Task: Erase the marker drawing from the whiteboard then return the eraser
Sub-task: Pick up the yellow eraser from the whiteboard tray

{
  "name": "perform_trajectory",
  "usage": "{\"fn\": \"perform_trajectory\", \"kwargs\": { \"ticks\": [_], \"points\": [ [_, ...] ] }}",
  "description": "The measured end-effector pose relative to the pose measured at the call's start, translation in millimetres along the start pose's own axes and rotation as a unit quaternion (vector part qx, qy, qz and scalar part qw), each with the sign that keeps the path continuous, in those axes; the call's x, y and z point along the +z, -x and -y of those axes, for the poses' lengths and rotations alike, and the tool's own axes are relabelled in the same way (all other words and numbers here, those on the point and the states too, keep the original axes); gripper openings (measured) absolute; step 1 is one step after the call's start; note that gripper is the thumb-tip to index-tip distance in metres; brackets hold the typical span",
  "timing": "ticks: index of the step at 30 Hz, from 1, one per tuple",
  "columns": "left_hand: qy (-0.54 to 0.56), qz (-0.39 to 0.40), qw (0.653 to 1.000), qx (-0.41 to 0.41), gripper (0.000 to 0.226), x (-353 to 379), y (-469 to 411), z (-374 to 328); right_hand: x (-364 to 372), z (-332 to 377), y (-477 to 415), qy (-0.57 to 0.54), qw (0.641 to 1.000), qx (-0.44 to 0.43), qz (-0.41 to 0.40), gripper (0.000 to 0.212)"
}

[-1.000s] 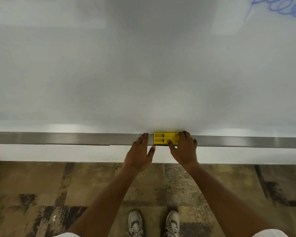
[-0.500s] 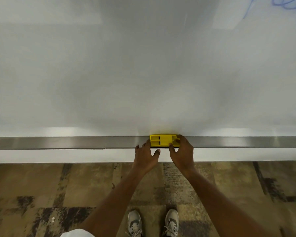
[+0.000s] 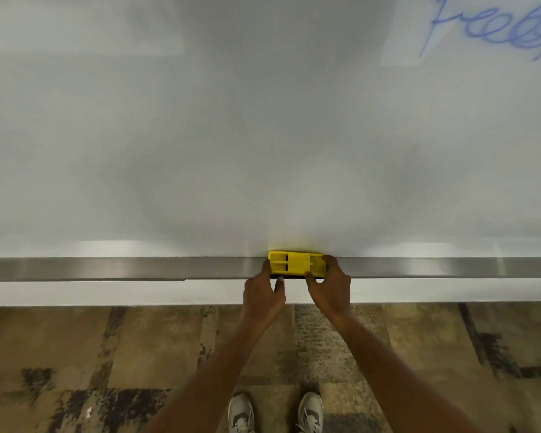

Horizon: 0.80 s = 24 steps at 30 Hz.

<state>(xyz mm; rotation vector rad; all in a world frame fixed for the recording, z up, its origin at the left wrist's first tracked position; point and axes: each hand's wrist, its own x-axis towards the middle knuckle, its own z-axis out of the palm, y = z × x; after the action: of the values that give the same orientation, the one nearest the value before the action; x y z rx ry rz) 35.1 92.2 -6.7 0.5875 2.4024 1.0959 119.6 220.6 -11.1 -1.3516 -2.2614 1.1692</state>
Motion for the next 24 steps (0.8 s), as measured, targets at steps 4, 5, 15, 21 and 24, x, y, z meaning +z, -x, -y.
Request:
{"fn": "perform_trajectory", "kwargs": {
  "ticks": [4, 5, 15, 21, 24],
  "points": [
    [0.028, -0.073, 0.997, 0.015, 0.024, -13.0, 6.9, -15.6, -13.2, 9.0, 10.7, -0.047, 0.998, -0.045, -0.020, 0.053],
    [0.033, -0.087, 0.996, 0.013, 0.021, -17.4, 8.1, -20.6, -17.4, 12.4, 13.0, -0.056, 0.996, -0.058, -0.026, 0.053],
    [0.131, -0.142, 0.981, 0.026, 0.035, -70.3, 25.6, -64.7, -68.9, 56.9, 36.8, -0.128, 0.976, -0.173, -0.044, 0.075],
    [0.186, -0.156, 0.968, 0.070, 0.034, -107.1, 46.2, -100.7, -110.5, 88.8, 47.5, -0.114, 0.956, -0.262, -0.062, 0.090],
    [0.207, -0.171, 0.956, 0.121, 0.036, -128.1, 56.0, -128.2, -141.1, 115.0, 53.5, -0.093, 0.946, -0.299, -0.083, 0.088]
  ]
}}
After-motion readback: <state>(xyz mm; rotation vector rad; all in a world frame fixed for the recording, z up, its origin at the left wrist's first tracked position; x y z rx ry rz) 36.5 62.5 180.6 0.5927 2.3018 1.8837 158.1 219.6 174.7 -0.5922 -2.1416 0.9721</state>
